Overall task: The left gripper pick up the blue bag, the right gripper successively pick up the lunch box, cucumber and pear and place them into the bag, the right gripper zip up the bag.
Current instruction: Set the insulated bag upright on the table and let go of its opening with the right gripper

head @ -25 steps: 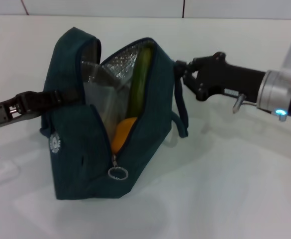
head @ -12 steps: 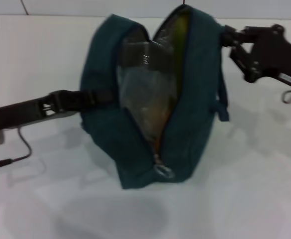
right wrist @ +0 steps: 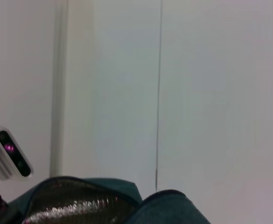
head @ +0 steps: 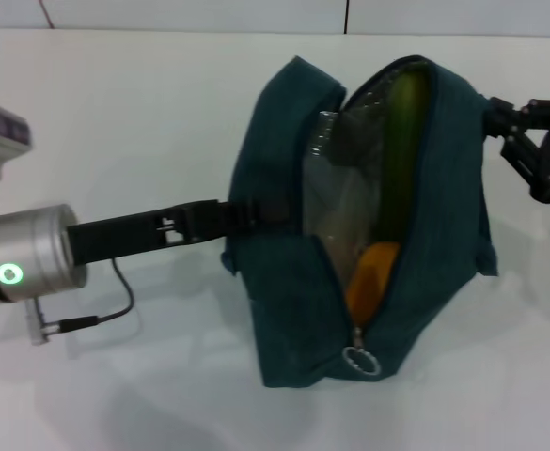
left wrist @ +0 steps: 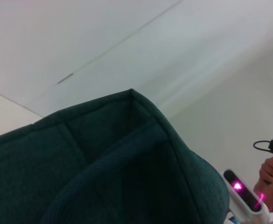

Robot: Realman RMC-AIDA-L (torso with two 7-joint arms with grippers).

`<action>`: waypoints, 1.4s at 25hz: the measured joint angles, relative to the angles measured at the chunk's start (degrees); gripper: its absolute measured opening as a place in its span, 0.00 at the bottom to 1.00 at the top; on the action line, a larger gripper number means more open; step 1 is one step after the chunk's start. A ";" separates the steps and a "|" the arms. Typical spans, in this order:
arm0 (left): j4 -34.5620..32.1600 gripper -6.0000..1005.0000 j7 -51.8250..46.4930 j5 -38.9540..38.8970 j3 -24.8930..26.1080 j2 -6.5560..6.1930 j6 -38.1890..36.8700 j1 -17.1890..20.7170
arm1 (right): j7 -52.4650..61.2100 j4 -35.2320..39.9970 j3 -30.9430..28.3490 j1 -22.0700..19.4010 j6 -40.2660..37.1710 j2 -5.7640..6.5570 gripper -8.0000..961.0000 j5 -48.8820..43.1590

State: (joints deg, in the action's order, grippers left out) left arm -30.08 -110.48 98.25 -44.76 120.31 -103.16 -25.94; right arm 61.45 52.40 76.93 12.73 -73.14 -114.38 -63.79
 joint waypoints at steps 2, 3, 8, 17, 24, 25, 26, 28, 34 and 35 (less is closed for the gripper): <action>1.42 0.04 0.51 -1.06 -1.66 -0.04 1.67 -0.65 | 0.44 0.05 -0.87 -0.25 -0.61 0.09 0.11 -0.25; 2.02 0.04 0.77 -1.58 -2.89 -0.07 2.75 -1.00 | 0.56 0.05 -1.14 -0.30 -0.80 0.17 0.11 -0.33; 4.13 0.04 0.97 -2.96 -7.01 -0.04 7.06 -3.06 | 1.12 0.01 -1.70 0.30 -0.37 0.75 0.12 -0.81; 6.25 0.04 1.24 -5.95 -11.07 0.01 10.85 -5.30 | 1.96 -0.63 -3.17 1.66 1.14 0.68 0.14 -4.06; 6.34 0.04 1.27 -6.45 -11.11 -0.18 11.35 -5.04 | 3.31 -1.15 -3.29 2.29 -0.38 0.96 0.15 -5.88; 6.34 0.04 1.28 -6.46 -11.10 -0.18 11.35 -5.00 | 3.29 -1.18 -3.32 2.26 -0.53 0.97 0.16 -6.02; 6.34 0.04 1.28 -6.52 -11.08 -0.19 11.36 -4.95 | 3.11 -1.23 -3.47 2.11 -0.53 0.89 0.16 -6.14; 6.34 0.04 1.29 -6.97 -11.08 -0.24 11.39 -4.84 | 2.59 -1.43 -3.96 1.79 -0.46 0.61 0.16 -6.27; 6.18 0.04 1.31 -7.77 -11.06 -0.26 11.41 -4.11 | 2.35 -2.02 -5.07 1.70 -0.90 0.39 0.24 -6.35; 6.19 0.04 1.31 -7.78 -11.03 -0.27 11.41 -4.02 | 2.34 -2.03 -5.19 1.69 -0.92 0.39 0.26 -6.35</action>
State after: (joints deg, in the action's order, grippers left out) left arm -23.89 -109.17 90.46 -55.79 120.04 -91.75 -29.97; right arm 63.79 50.38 71.74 14.42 -74.06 -113.99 -70.14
